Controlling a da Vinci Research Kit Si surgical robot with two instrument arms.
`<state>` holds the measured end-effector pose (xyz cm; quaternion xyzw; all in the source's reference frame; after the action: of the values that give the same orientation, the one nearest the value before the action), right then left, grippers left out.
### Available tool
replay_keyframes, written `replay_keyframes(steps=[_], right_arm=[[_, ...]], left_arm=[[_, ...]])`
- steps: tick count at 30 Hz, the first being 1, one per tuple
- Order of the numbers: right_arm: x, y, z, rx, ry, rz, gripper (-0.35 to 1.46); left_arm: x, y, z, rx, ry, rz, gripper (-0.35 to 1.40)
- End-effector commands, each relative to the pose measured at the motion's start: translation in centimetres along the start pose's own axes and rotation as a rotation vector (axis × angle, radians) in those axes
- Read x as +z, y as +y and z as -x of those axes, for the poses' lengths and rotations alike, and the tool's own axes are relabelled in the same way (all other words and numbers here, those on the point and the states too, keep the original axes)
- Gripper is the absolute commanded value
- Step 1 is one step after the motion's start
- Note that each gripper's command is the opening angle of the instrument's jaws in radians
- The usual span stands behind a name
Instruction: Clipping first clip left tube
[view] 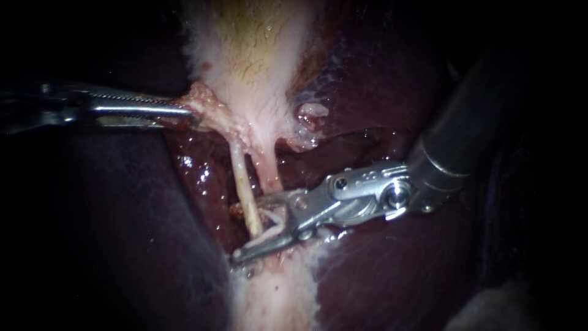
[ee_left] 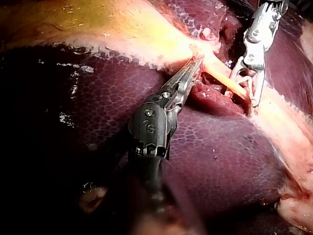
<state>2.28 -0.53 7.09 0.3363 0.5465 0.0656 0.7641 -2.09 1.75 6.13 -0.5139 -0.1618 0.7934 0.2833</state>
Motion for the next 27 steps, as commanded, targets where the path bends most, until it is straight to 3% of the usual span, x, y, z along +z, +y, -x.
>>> replay_keyframes(steps=[1, 6, 16, 22, 27], right_arm=[[0.01, -0.01, -0.01, 0.004, 0.009, -0.005, 0.49], [0.04, -0.12, -0.05, 0.016, 0.044, -0.049, 0.49], [0.12, -0.42, -0.12, 0.044, 0.055, -0.134, 0.47], [0.24, -0.56, -0.02, 0.053, 0.039, -0.166, 0.46], [0.31, -0.60, 0.09, 0.048, 0.032, -0.173, 0.46]], left_arm=[[0.00, 0.00, 0.00, 0.000, 0.000, 0.000, -0.35], [0.00, -0.01, 0.00, 0.000, 0.000, 0.000, -0.35], [0.00, -0.04, 0.02, 0.000, 0.000, 0.001, -0.35], [0.00, -0.04, 0.02, 0.000, 0.000, 0.001, -0.35], [0.00, -0.05, 0.02, 0.000, 0.000, 0.002, -0.35]])
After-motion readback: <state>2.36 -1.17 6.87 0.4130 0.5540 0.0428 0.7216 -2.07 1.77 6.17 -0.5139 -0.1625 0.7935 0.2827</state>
